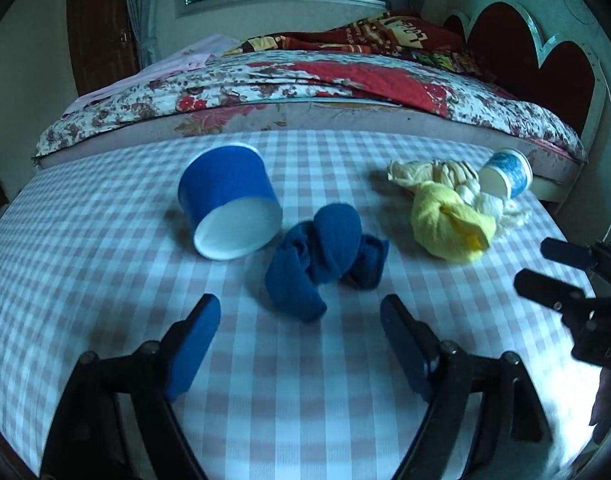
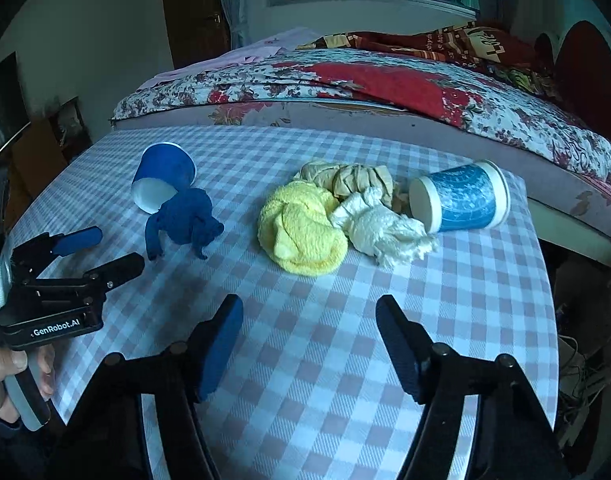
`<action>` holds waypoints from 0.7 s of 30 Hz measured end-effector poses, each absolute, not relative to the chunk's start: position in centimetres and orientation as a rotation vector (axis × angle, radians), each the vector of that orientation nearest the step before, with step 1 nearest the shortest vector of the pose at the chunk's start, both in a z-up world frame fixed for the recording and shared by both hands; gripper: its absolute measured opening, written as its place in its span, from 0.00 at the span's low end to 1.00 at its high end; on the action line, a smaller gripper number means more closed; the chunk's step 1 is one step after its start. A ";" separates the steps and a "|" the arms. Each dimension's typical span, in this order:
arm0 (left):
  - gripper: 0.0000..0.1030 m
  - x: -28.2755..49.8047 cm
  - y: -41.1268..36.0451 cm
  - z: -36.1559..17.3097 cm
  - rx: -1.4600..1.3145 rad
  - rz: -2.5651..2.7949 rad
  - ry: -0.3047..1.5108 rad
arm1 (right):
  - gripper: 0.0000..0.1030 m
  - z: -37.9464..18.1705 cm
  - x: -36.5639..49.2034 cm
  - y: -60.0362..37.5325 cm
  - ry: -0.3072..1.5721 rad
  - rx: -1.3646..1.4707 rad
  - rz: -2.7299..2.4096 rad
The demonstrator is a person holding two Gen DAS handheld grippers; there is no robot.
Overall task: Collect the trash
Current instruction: 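Move both tools back over the bed toward the remaining items, then grasp the dark blue cloth with the left tool while the right tool grasps the yellow cloth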
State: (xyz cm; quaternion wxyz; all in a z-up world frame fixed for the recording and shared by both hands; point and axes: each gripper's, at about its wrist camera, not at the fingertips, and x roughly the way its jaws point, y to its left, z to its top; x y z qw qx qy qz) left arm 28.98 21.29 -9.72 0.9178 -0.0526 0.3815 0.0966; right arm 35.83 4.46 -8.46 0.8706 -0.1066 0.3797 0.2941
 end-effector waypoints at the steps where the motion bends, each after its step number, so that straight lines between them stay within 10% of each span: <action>1: 0.80 29.6 21.4 -9.8 -0.119 0.194 0.786 | 0.67 -8.6 36.3 5.1 0.791 -0.228 0.620; 12: 0.74 33.9 22.3 -11.5 -0.157 0.178 0.872 | 0.52 -10.9 41.3 9.0 0.859 -0.244 0.647; 21: 0.37 34.1 22.0 -12.3 -0.149 0.129 0.892 | 0.34 -11.6 41.3 9.5 0.897 -0.203 0.667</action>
